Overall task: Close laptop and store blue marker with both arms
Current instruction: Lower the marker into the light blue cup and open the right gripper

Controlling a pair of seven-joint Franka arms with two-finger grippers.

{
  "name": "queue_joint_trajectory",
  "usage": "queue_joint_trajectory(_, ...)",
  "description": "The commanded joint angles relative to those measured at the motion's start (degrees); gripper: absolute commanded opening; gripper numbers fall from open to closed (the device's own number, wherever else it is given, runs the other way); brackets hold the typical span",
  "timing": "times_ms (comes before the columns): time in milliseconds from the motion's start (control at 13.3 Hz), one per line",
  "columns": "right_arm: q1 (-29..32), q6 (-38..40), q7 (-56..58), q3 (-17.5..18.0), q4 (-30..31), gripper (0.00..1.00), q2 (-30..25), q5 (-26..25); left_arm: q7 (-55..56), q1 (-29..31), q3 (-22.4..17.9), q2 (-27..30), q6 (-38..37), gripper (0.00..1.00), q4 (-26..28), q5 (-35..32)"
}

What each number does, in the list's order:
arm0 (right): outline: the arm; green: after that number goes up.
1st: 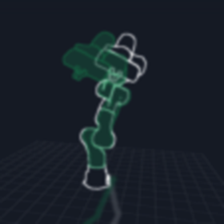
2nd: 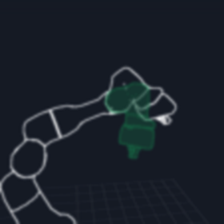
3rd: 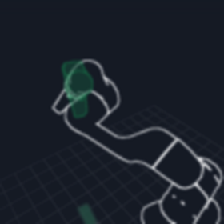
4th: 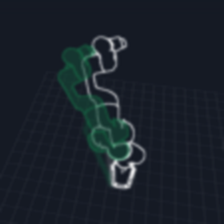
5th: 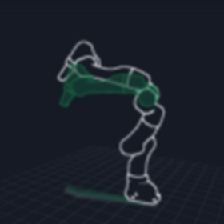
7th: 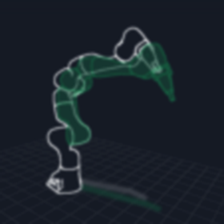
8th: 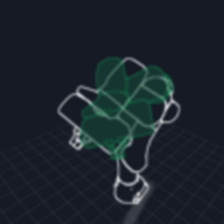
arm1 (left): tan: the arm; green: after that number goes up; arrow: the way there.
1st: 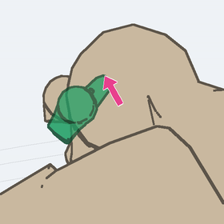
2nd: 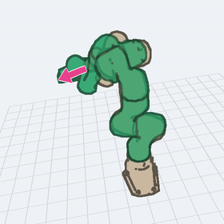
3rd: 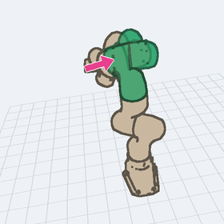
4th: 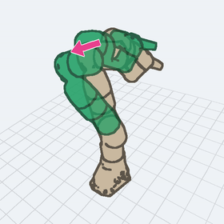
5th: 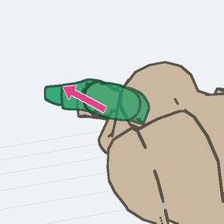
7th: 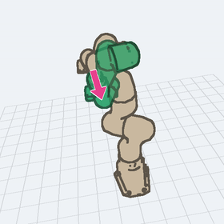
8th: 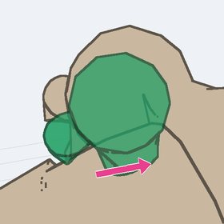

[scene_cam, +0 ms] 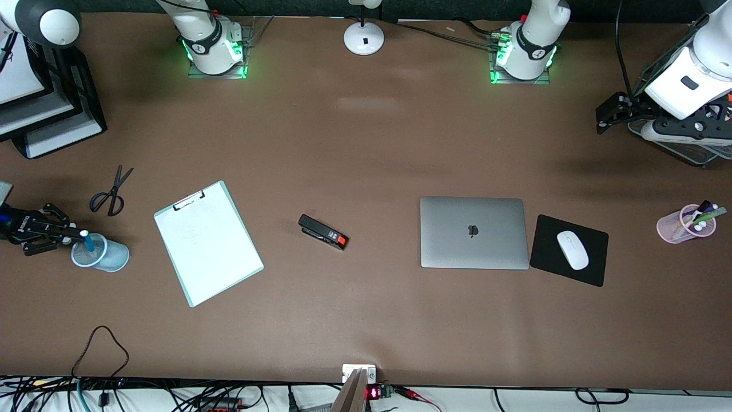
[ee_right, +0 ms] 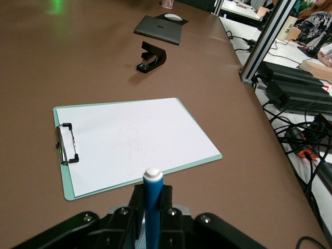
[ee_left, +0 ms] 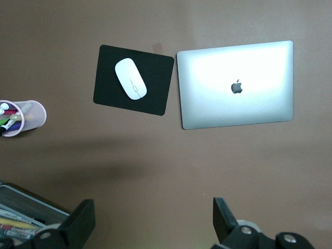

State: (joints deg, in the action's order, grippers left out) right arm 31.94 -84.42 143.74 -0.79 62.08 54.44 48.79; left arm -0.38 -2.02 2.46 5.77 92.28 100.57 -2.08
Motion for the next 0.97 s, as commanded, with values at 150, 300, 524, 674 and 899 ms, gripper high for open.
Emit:
queue_joint_trajectory(150,1.37,0.23,0.84,0.70,-1.78,0.01,3.04,0.96,-0.41,0.18,0.18,0.65,-0.88,1.00,-0.37,-0.91)
queue_joint_trajectory(300,1.55,-0.21,1.10,0.70,-1.78,0.01,3.13,0.96,-0.50,0.18,0.18,0.65,-0.88,1.00,-0.37,-0.91)
queue_joint_trajectory(524,1.55,-0.65,-0.03,0.70,-1.87,0.68,2.95,0.96,-0.50,0.18,0.18,0.65,-0.88,1.00,-0.28,-0.91)
queue_joint_trajectory(674,1.55,-0.48,-2.23,0.62,-1.87,1.00,2.52,0.87,-0.41,0.18,0.18,0.65,-0.97,1.00,-0.37,-1.00)
queue_joint_trajectory(899,1.46,0.14,-4.34,0.62,-1.78,1.00,1.03,0.52,-0.68,0.18,0.09,0.73,-1.05,1.00,-0.28,-1.00)
